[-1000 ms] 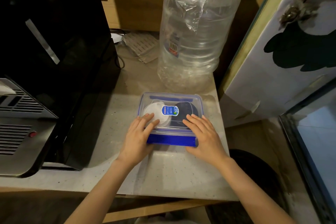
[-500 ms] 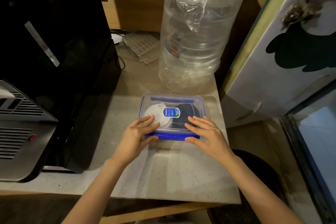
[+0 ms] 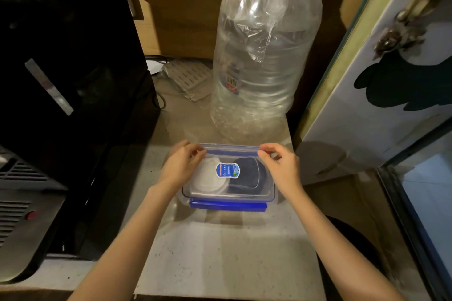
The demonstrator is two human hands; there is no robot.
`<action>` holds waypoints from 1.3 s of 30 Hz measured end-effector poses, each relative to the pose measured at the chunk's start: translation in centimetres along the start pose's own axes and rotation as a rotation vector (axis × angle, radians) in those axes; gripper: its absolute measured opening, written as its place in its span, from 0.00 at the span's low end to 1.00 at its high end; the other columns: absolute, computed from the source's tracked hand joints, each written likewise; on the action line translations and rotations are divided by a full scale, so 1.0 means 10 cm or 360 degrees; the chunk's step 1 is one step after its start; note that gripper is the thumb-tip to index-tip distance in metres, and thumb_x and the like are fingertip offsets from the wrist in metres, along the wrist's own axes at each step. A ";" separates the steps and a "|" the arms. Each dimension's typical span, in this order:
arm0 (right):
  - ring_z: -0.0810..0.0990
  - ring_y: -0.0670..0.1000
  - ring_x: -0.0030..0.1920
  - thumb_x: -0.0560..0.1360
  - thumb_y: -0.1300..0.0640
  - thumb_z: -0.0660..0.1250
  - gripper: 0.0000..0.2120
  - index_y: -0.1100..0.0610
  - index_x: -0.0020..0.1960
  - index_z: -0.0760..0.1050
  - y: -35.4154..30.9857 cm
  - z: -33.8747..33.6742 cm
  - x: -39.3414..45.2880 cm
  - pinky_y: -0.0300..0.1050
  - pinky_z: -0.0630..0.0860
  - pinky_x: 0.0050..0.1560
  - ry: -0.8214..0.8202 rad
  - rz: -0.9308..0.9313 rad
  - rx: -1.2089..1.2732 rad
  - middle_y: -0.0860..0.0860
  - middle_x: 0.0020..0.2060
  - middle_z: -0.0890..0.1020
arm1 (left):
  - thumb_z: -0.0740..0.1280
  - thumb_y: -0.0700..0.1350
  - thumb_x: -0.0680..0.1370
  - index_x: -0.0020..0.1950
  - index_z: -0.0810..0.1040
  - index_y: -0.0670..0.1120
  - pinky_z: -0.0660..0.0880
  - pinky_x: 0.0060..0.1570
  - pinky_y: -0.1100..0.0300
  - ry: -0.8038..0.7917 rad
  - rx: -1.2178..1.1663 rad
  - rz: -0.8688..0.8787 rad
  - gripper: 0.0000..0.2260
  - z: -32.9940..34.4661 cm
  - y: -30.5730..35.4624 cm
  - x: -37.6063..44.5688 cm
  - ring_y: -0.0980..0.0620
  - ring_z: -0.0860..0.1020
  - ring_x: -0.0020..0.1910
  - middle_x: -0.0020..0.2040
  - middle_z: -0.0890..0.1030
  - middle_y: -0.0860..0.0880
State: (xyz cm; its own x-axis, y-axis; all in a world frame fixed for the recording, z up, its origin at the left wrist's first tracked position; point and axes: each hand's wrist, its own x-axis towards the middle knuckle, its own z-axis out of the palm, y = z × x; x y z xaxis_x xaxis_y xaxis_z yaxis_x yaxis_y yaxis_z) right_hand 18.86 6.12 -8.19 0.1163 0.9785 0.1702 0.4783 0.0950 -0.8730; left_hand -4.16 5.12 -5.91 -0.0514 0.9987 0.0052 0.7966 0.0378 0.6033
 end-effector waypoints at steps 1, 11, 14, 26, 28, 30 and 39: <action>0.79 0.49 0.42 0.71 0.61 0.71 0.07 0.59 0.48 0.81 0.02 0.02 0.07 0.31 0.75 0.41 0.0019 0.0006 -0.0008 0.55 0.44 0.82 | 0.66 0.47 0.75 0.46 0.80 0.44 0.65 0.43 0.60 0.0051 -0.0025 -0.0044 0.07 0.02 -0.01 0.07 0.47 0.75 0.43 0.42 0.76 0.45; 0.76 0.50 0.53 0.68 0.58 0.74 0.20 0.58 0.58 0.74 0.18 0.05 0.32 0.30 0.74 0.44 -0.0203 0.0750 0.0502 0.51 0.52 0.77 | 0.77 0.52 0.63 0.49 0.75 0.44 0.72 0.44 0.57 0.0236 -0.0687 -0.0768 0.21 0.15 -0.07 0.34 0.48 0.76 0.45 0.47 0.77 0.47; 0.78 0.52 0.56 0.68 0.51 0.74 0.22 0.54 0.59 0.74 0.25 0.02 0.35 0.49 0.76 0.59 -0.0424 0.0970 0.0528 0.50 0.56 0.78 | 0.76 0.57 0.61 0.54 0.76 0.44 0.77 0.52 0.52 0.0106 -0.0931 -0.0959 0.28 0.21 -0.16 0.34 0.45 0.79 0.49 0.50 0.80 0.46; 0.79 0.52 0.57 0.74 0.58 0.68 0.22 0.52 0.66 0.70 0.17 0.03 0.36 0.43 0.78 0.50 -0.0491 0.0836 0.0743 0.52 0.60 0.76 | 0.70 0.49 0.72 0.56 0.79 0.49 0.79 0.50 0.51 -0.0311 -0.1420 -0.0726 0.14 0.20 -0.23 0.34 0.43 0.82 0.49 0.52 0.83 0.43; 0.80 0.52 0.55 0.75 0.58 0.67 0.18 0.52 0.64 0.73 0.16 0.03 0.35 0.44 0.80 0.50 -0.0527 0.0794 0.0740 0.53 0.58 0.78 | 0.69 0.49 0.72 0.55 0.79 0.49 0.79 0.52 0.49 -0.0314 -0.1415 -0.0665 0.13 0.18 -0.22 0.34 0.42 0.82 0.50 0.53 0.83 0.42; 0.81 0.51 0.52 0.76 0.58 0.65 0.13 0.51 0.60 0.75 0.16 0.03 0.33 0.42 0.81 0.47 -0.0537 0.0743 0.0722 0.54 0.55 0.80 | 0.69 0.47 0.73 0.54 0.80 0.46 0.78 0.53 0.48 -0.0282 -0.1416 -0.0639 0.11 0.18 -0.21 0.34 0.42 0.82 0.49 0.52 0.83 0.41; 0.81 0.48 0.48 0.75 0.59 0.66 0.07 0.49 0.49 0.79 0.15 0.05 0.33 0.42 0.81 0.46 -0.0421 0.0608 0.0599 0.49 0.47 0.82 | 0.68 0.45 0.74 0.41 0.79 0.50 0.75 0.42 0.58 -0.0179 -0.1337 -0.0535 0.02 0.23 -0.22 0.40 0.50 0.79 0.40 0.40 0.81 0.48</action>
State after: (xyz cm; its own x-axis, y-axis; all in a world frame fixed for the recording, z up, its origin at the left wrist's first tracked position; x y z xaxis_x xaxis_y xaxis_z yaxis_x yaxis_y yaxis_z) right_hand 19.54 9.59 -9.16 -0.0246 0.9639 -0.2650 0.0985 -0.2615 -0.9602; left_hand -4.74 9.08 -9.00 -0.1076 0.9389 -0.3268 0.0473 0.3332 0.9417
